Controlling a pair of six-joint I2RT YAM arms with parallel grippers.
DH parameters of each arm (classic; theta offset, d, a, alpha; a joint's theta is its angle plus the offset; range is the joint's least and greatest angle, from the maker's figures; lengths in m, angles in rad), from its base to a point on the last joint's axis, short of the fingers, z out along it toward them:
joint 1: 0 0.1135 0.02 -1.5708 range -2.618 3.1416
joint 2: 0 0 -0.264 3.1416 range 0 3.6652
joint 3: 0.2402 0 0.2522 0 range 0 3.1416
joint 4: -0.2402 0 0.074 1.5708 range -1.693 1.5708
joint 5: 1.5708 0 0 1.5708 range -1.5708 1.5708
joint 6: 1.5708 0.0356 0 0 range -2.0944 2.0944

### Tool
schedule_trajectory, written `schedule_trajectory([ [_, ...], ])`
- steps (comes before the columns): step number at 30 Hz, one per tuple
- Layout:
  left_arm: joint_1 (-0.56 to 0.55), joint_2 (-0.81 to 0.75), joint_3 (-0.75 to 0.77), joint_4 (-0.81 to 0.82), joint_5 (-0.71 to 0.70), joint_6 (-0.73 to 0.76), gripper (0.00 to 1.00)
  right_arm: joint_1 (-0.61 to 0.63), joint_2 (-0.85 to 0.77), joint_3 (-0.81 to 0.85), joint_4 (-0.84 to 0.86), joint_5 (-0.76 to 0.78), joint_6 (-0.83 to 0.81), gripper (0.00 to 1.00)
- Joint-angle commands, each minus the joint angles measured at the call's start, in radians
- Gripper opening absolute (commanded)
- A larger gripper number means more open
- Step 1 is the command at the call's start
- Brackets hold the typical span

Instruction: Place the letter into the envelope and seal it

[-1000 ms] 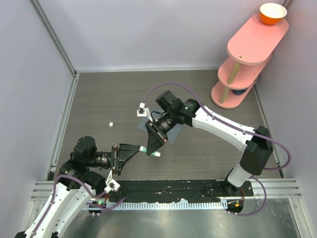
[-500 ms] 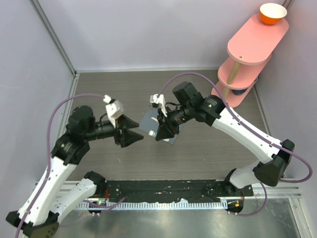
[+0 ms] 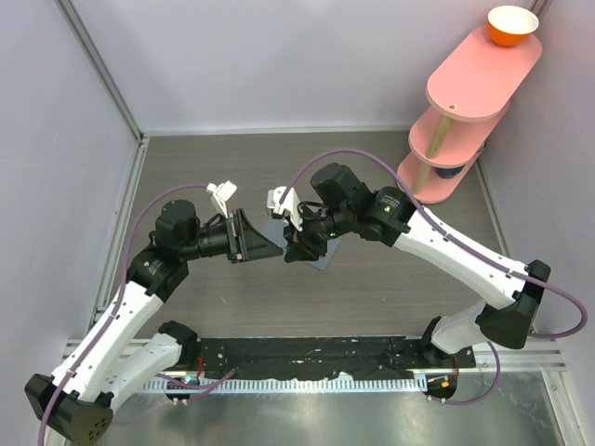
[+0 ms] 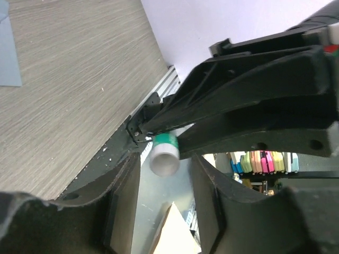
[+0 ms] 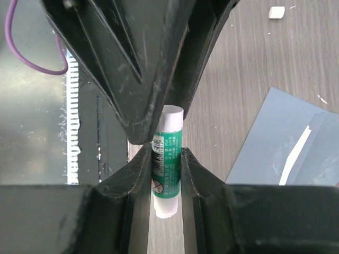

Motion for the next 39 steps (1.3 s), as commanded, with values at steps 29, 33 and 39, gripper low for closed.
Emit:
schedule_trajectory([
  [29,0.031,0.034,-0.142,0.287,0.015,-0.301,0.38,0.037,-0.043,0.004,0.155,0.011,-0.011,0.01],
  [33,0.031,0.037,-0.153,0.287,0.021,-0.275,0.14,0.037,-0.023,0.029,0.161,0.002,-0.009,0.02],
  [39,0.037,0.018,-0.152,0.322,0.061,-0.265,0.00,0.036,-0.035,0.009,0.141,0.041,-0.002,0.44],
])
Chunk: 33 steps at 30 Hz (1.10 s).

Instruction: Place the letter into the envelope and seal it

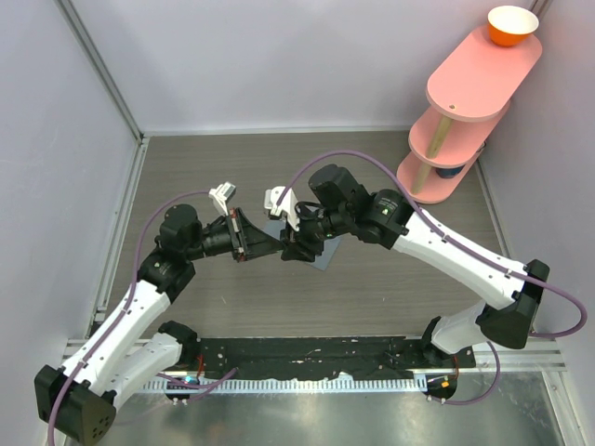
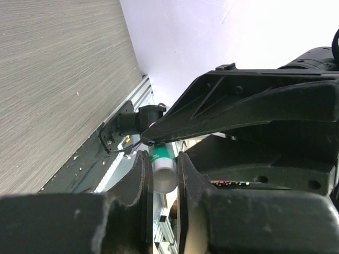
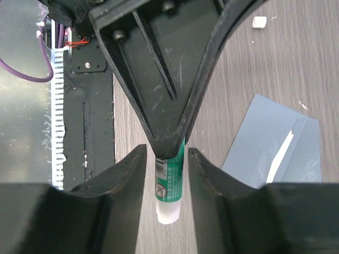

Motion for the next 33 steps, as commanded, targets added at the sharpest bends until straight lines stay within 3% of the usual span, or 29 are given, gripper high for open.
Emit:
schedule_trajectory([
  [1,0.011,-0.009,-0.005,0.055,0.036,0.021,0.00,0.014,-0.037,0.018,0.078,-0.011,0.012,0.49],
  [23,0.033,-0.010,-0.005,0.118,0.078,-0.017,0.00,-0.025,-0.080,-0.039,-0.037,-0.031,-0.065,0.45],
  [27,0.031,-0.004,-0.010,0.121,0.079,-0.022,0.00,-0.025,-0.078,-0.032,-0.029,-0.040,-0.066,0.21],
  [30,0.031,-0.006,-0.011,0.116,0.076,-0.022,0.00,-0.025,-0.071,-0.025,-0.023,-0.046,-0.063,0.09],
  [33,0.033,-0.007,-0.011,0.101,0.072,-0.017,0.00,-0.025,-0.060,-0.011,-0.021,-0.047,-0.059,0.08],
])
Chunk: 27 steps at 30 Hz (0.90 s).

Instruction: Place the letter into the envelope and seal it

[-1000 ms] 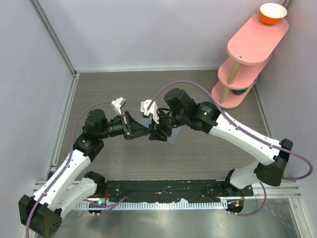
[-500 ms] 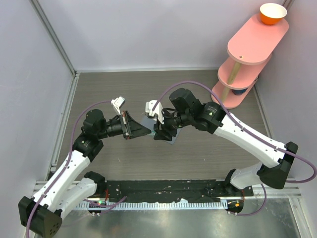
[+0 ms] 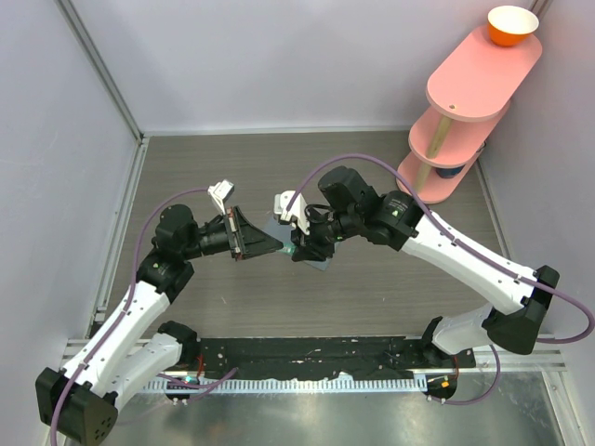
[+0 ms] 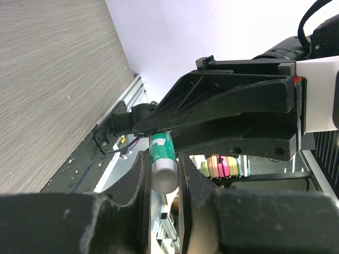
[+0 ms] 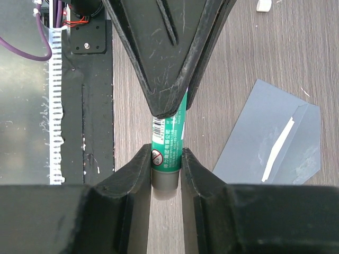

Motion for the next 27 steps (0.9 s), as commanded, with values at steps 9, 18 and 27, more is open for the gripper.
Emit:
schedule_trajectory([
  [9,0.003,-0.005,-0.013,-0.024,-0.037,0.011,0.36,0.000,0.013,0.055,0.040,-0.055,0.009,0.01],
  [18,-0.030,0.009,-0.023,0.002,-0.071,-0.001,0.36,0.002,0.052,0.072,0.079,-0.055,0.026,0.01],
  [27,-0.041,0.003,-0.043,0.011,-0.073,-0.007,0.28,0.002,0.067,0.085,0.095,-0.036,0.040,0.01],
])
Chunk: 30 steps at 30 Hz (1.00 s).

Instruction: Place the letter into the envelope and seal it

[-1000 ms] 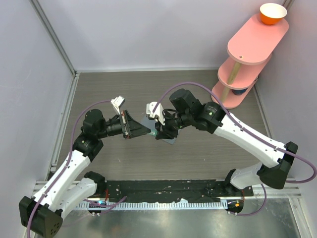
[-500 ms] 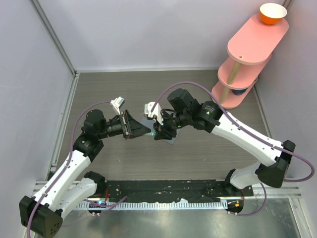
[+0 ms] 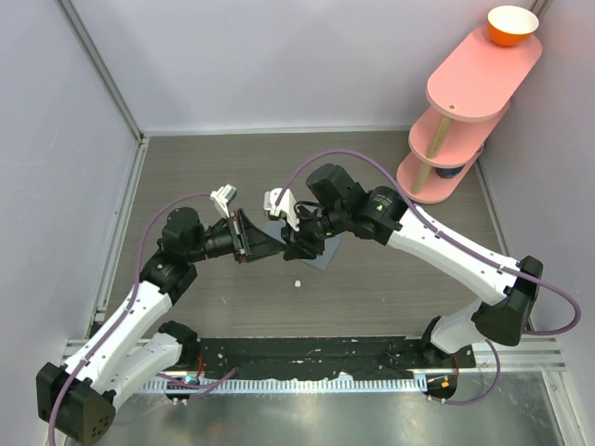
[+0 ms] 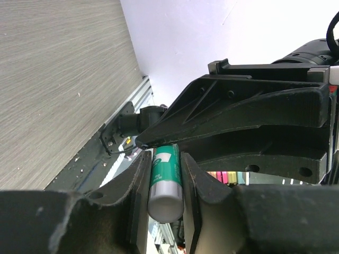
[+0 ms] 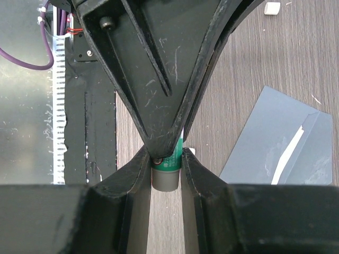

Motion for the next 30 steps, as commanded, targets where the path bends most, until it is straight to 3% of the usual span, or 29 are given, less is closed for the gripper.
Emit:
schedule_trajectory([
  [1,-0.006,-0.008,-0.016,0.035,0.002,-0.012,0.26,0.003,-0.010,0.044,0.068,-0.006,0.015,0.01],
  [11,-0.007,0.003,-0.028,0.050,0.002,-0.018,0.00,0.002,-0.027,0.020,0.069,-0.006,0.015,0.02],
  [12,-0.006,0.004,-0.028,0.050,0.002,-0.018,0.00,0.002,-0.027,0.019,0.069,-0.004,0.017,0.06],
  [13,-0.006,0.003,-0.028,0.049,0.002,-0.015,0.00,0.002,-0.027,0.020,0.066,-0.003,0.020,0.22],
  [16,-0.006,0.006,-0.023,0.018,-0.004,0.006,0.00,0.002,-0.028,0.014,0.062,0.017,0.035,0.49],
  [21,-0.006,-0.006,-0.017,-0.095,-0.008,0.097,0.00,-0.041,-0.047,0.002,0.037,0.005,0.074,0.65],
  [30,-0.006,0.013,-0.019,-0.089,0.025,0.092,0.00,-0.078,-0.039,0.020,-0.043,-0.135,0.018,0.68],
])
